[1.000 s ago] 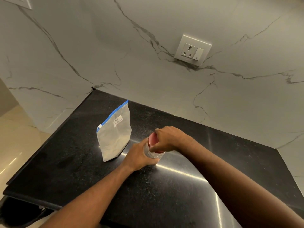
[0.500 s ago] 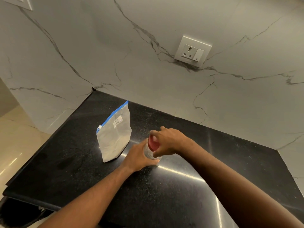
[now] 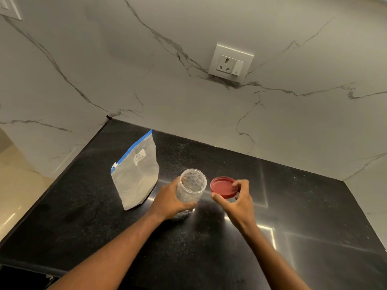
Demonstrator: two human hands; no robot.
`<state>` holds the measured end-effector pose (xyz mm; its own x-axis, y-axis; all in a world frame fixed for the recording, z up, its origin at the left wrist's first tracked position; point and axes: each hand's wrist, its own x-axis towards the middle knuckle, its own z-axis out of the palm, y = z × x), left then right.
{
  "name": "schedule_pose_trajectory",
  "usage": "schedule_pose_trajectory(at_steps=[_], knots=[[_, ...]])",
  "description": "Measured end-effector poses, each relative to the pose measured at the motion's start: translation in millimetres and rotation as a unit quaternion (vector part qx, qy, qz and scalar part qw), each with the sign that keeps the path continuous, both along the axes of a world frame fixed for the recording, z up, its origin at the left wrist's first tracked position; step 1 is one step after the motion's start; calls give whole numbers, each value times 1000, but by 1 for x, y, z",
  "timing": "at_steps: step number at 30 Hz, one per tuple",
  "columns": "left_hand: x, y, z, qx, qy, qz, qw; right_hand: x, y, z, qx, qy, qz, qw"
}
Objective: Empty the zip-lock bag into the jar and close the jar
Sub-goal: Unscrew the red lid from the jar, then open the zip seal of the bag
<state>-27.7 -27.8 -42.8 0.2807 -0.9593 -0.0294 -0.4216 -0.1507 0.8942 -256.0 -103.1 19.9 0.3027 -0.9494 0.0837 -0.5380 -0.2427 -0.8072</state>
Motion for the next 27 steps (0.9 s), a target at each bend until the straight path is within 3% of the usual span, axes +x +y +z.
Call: schedule_pose_trajectory(at_steps=[4,8,12,16,19,23,27], knots=[[-4,1,1,4,-10,17,1000,-15,15,-46,1,79,-45,996],[-10,2,8,9,-17,36,999,-20,21,-70,-63,197,-5,978],[-15,1,9,7,-12,44,999,-18,21,-80,-56,293,23,954],[-17,6,14,21,8,49,999,-20,22,-68,-50,250,24,967],[-19,18,26,40,15,75,996,-15,21,-43,-108,173,18,979],[-16,40,58,-40,9,145,989,15,20,4,-181,28,47,982],[-1,65,104,-126,6,208,970,65,24,50,-190,-38,157,968]])
